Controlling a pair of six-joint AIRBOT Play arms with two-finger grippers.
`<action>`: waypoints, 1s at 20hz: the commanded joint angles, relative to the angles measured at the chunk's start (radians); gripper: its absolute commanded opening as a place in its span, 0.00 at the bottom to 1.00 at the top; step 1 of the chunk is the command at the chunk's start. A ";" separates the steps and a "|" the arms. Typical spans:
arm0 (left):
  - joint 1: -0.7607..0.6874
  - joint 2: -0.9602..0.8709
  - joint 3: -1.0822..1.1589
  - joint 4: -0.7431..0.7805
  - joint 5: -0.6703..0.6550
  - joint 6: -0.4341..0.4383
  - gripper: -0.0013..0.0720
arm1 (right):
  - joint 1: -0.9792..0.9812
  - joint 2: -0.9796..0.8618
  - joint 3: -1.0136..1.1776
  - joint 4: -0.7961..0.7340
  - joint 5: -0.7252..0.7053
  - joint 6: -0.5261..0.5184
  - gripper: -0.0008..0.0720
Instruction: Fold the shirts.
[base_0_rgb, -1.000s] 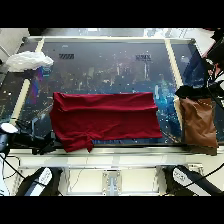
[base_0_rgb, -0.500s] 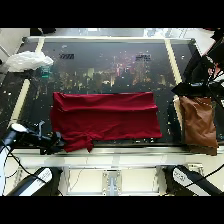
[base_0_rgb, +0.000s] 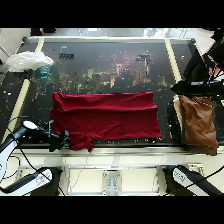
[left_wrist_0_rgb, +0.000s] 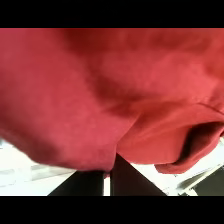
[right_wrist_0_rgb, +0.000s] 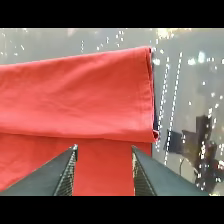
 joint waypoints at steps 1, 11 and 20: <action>-0.008 0.049 0.001 -0.014 0.004 0.008 0.04 | -0.004 0.071 -0.033 -0.090 0.041 0.029 0.52; -0.008 0.214 0.001 -0.055 0.003 0.008 0.04 | -0.157 0.324 -1.012 0.299 -0.066 0.239 0.55; -0.008 0.214 0.001 -0.055 0.006 0.008 0.04 | -0.157 0.202 -1.014 0.403 -0.245 0.262 0.55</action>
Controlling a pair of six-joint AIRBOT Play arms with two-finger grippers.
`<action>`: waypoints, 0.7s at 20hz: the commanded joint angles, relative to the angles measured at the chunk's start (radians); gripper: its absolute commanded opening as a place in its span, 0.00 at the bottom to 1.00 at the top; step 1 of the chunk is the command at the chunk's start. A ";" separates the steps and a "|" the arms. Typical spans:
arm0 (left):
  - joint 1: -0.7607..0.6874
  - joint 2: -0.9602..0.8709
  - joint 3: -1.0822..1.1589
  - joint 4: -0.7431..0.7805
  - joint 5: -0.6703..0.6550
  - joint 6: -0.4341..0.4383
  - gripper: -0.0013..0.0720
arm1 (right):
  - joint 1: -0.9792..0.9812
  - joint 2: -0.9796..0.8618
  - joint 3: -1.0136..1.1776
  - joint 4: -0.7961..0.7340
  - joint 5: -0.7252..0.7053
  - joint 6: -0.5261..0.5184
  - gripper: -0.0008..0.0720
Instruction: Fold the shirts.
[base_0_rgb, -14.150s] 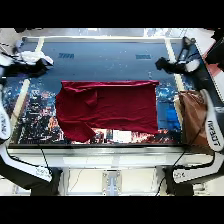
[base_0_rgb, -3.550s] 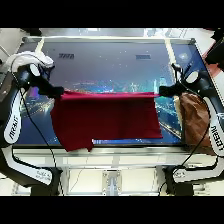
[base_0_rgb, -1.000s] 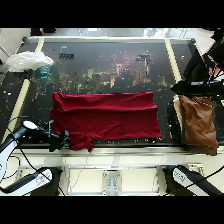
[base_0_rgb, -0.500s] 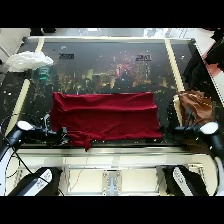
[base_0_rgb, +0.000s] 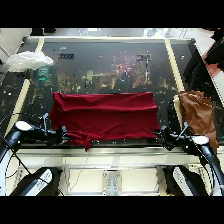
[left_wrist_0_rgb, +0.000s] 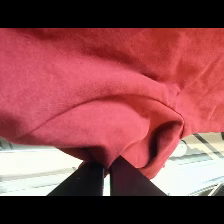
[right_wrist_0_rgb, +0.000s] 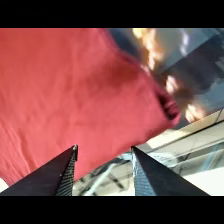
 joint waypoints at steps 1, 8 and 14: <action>0.000 0.001 0.001 0.000 0.000 0.000 0.04 | -0.001 -0.077 -0.008 0.025 -0.014 -0.001 0.55; 0.000 0.001 0.001 -0.001 0.000 0.000 0.04 | -0.001 -0.129 0.002 0.115 -0.206 -0.044 0.03; 0.023 0.130 0.079 0.000 -0.188 0.023 0.04 | -0.001 0.002 0.193 0.069 0.130 -0.254 0.03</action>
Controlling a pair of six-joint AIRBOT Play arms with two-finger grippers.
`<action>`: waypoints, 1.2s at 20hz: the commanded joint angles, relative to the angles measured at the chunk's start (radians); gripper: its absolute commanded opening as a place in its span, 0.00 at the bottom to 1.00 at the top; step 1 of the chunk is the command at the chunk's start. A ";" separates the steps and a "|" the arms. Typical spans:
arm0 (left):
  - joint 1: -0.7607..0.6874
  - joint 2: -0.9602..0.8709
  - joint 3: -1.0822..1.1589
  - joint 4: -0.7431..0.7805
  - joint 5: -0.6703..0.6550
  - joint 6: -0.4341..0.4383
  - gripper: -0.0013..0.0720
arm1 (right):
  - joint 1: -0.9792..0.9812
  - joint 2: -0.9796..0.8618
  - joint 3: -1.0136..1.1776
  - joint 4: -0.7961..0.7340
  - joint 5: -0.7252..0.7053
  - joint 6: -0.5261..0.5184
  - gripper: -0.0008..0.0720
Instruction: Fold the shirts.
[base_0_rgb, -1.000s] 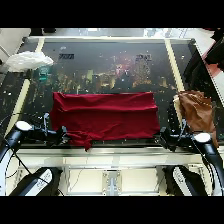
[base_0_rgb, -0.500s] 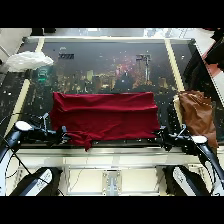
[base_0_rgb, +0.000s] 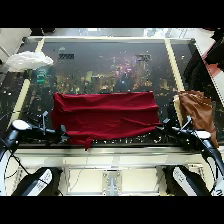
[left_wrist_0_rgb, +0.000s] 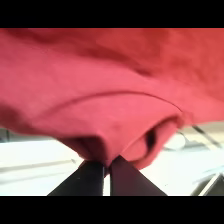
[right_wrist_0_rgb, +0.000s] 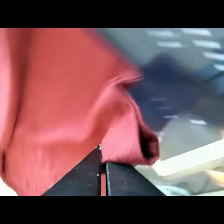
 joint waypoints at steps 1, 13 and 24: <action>0.035 0.132 0.050 0.000 -0.136 0.006 0.04 | 0.000 0.112 0.127 -0.115 0.255 -0.037 0.03; -0.038 -0.104 0.487 0.077 0.062 0.034 0.03 | 0.222 -0.042 0.437 -0.335 0.098 -0.035 0.02; -0.237 -0.655 0.802 0.417 0.276 -0.051 0.03 | 0.263 -0.489 0.602 -0.391 -0.118 -0.023 0.02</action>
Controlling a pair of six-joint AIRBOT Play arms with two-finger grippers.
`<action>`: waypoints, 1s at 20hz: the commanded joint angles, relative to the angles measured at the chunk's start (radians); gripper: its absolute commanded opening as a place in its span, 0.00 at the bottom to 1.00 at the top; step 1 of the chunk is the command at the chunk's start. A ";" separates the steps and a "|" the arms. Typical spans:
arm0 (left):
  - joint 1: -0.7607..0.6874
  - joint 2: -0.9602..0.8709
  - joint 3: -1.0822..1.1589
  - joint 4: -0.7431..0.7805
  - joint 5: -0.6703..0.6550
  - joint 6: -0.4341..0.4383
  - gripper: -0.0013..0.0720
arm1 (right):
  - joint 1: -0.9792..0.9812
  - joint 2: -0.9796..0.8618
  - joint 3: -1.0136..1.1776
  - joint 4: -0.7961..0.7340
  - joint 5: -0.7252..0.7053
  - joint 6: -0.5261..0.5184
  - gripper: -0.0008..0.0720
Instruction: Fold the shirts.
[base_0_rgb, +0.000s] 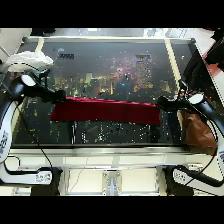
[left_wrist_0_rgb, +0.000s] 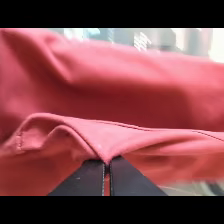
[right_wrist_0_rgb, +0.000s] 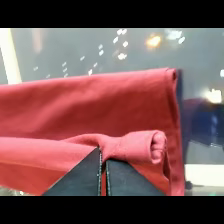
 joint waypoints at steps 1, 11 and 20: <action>-0.035 -0.092 0.031 0.132 0.092 -0.055 0.03 | 0.003 -0.098 0.021 -0.011 -0.061 0.000 0.02; -0.031 0.009 0.101 0.109 0.170 -0.055 0.98 | -0.024 0.004 0.201 -0.168 0.120 -0.002 0.58; -0.189 0.094 0.121 0.098 0.209 -0.039 0.98 | -0.131 -0.184 0.180 0.006 0.299 -0.030 0.72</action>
